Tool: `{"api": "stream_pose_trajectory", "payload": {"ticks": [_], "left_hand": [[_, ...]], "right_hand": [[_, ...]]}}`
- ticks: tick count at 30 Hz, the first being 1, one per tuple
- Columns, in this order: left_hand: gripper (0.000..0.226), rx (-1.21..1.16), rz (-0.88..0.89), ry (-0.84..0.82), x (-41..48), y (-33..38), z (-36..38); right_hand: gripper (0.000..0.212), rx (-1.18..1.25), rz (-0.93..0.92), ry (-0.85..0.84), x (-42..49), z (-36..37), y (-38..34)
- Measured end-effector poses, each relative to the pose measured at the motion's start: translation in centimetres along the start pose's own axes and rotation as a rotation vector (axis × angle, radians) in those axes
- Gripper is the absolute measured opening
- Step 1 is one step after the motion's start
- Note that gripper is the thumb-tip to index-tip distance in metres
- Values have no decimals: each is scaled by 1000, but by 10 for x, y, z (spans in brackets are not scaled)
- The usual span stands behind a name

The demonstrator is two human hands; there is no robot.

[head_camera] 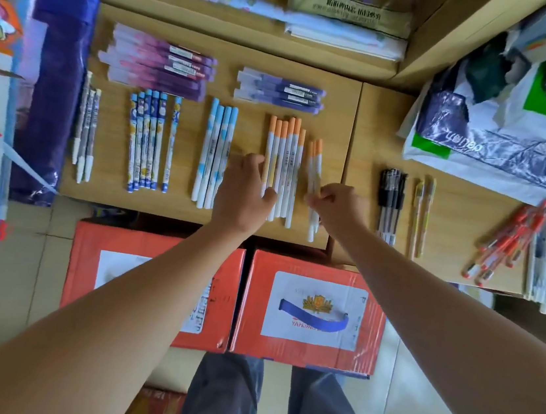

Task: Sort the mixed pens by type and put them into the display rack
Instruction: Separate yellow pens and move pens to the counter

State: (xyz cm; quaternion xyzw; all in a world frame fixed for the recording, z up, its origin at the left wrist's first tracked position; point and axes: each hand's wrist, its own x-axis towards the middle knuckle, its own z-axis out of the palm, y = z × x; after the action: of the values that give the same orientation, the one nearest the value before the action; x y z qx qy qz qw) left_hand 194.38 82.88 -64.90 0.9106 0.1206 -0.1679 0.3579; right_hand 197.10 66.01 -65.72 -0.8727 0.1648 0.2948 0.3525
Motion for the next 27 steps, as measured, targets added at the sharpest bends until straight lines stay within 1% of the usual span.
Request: {"api": "stream_pose_trajectory", "payload": {"ticks": [2,6,7,9,11,14,17,20,24,27], "left_hand": [[55,33,4,-3,0,-1,5],[61,110,43,2,0,-1,10],[62,126,46,7,0,-2,11],[63,151,40,1,3,-3,13],[64,157,23,-15,5,-4,15],[66,146,12,-33,6,-5,14],[65,162,-1,-51,6,-5,11],[58,176,12,-38,4,-3,7],[43,185,22,68,0,9,6],[29,176,118,97,-3,31,11]], "right_hand": [[19,-45,-20,18,1,9,3],[38,-100,-127,146,-4,14,7],[39,-109,-156,175,-3,14,8],[32,-142,-191,213,-1,14,12],[25,-147,-208,199,0,16,14],[23,-114,-241,164,-1,21,9],[22,-93,-224,159,1,19,4],[17,-74,-190,134,2,12,4],[15,-26,-202,47,-5,-6,11],[16,21,-215,9,-12,-25,22]]}}
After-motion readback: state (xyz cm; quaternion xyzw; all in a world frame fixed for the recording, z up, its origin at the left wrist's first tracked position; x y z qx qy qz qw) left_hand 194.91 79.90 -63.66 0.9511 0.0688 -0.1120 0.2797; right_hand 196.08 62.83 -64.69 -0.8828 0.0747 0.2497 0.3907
